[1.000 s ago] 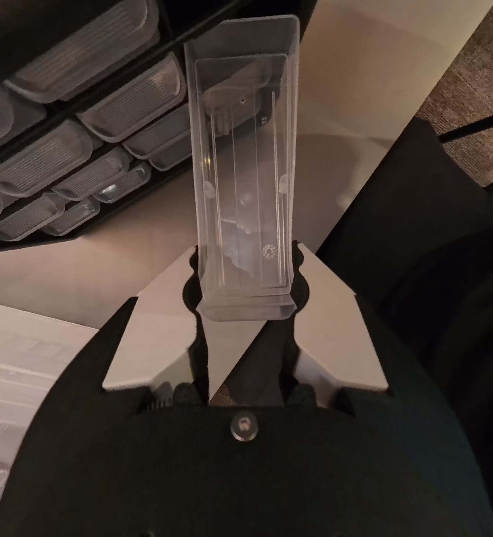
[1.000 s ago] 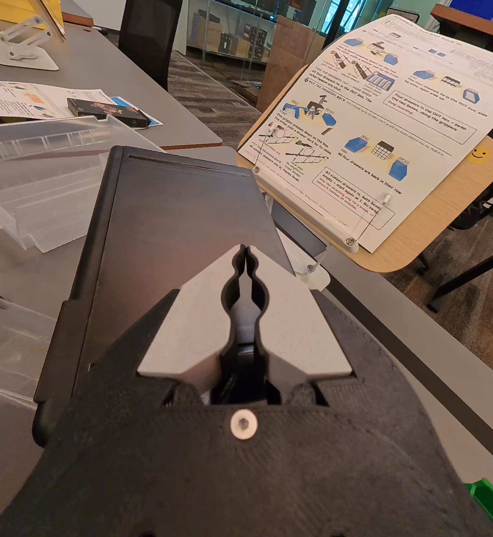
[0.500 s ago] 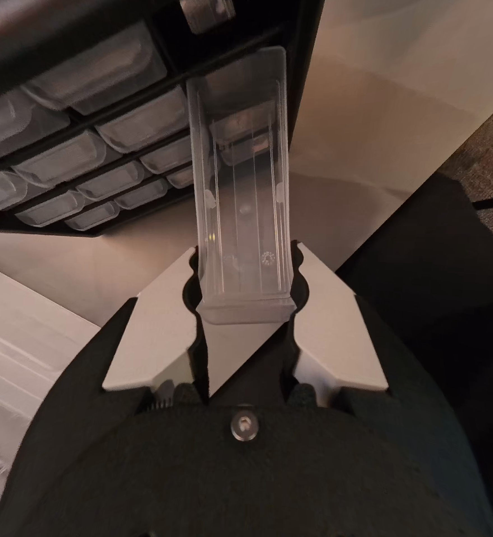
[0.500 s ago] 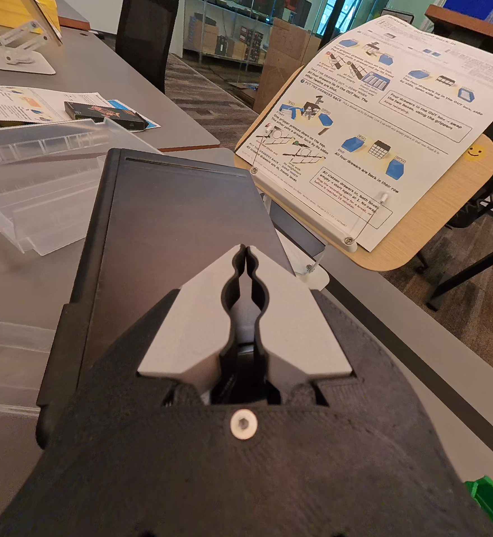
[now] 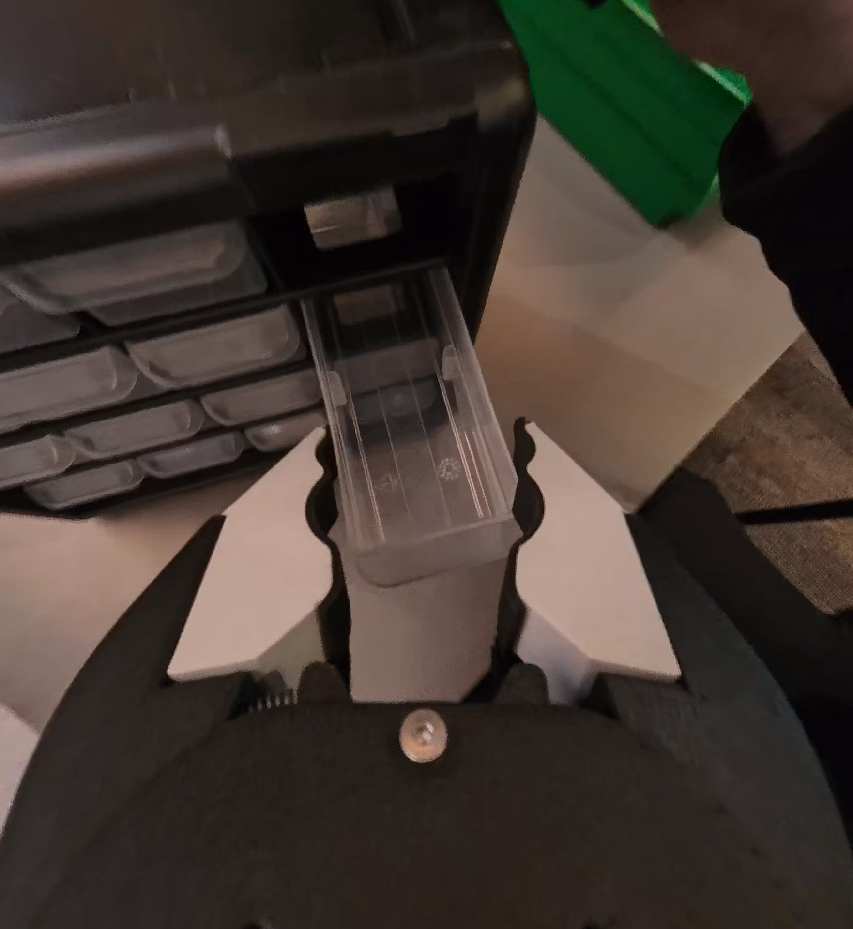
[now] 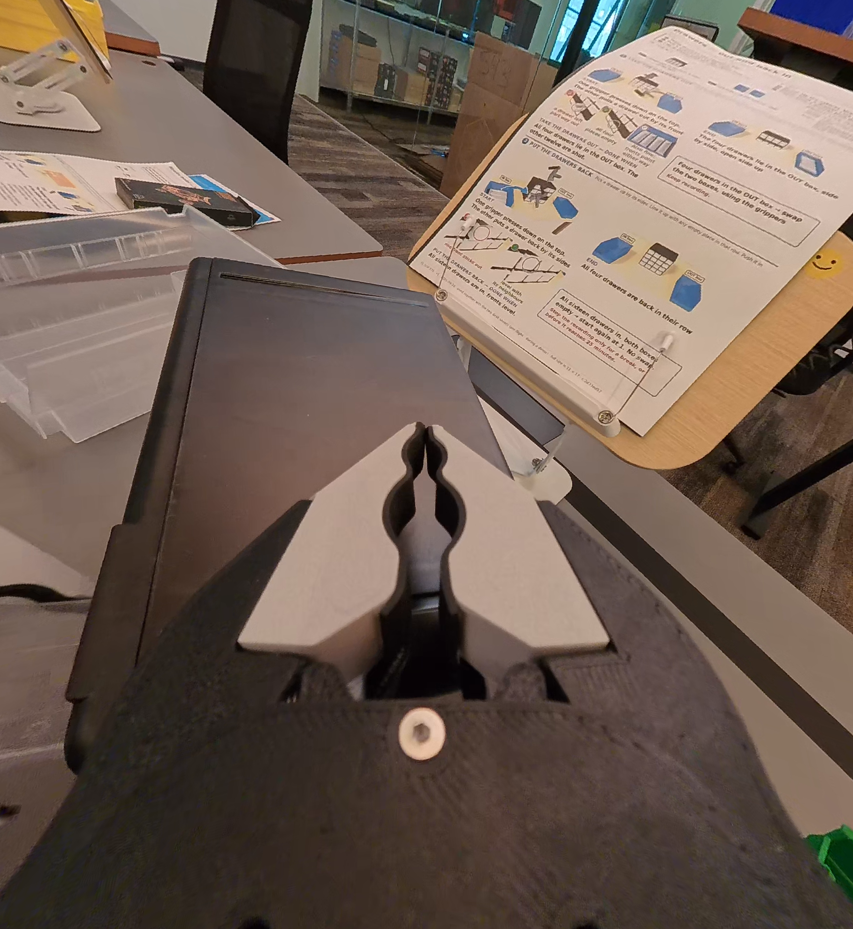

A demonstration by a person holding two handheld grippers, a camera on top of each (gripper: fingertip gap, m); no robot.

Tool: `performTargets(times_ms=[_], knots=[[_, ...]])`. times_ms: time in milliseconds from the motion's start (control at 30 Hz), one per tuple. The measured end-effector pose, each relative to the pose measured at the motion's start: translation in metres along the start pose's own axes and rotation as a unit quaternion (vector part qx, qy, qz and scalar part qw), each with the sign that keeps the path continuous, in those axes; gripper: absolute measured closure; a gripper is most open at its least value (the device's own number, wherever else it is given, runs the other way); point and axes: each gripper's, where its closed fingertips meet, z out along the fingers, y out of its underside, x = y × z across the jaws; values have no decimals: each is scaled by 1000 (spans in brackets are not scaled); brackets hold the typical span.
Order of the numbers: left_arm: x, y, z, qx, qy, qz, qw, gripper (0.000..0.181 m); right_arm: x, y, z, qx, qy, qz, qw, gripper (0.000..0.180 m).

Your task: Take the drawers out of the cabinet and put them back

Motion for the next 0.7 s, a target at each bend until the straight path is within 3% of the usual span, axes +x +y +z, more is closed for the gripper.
performTargets(times_ms=[100, 233, 500, 700], knots=[[-3, -8, 11, 55, 2, 17, 998, 109, 0, 0, 0, 0, -1, 0, 1000, 180], [-1, -9, -8, 122, 14, 75, 990, 93, 0, 0, -1, 3, -4, 3, 1000, 180], [-6, 5, -33, 172, 0, 139, 975, 124, 0, 0, -1, 1, -4, 3, 1000, 180], [-14, -12, -8, 151, -24, 107, 982, 119, 0, 0, 0, 0, -2, 2, 1000, 180]])
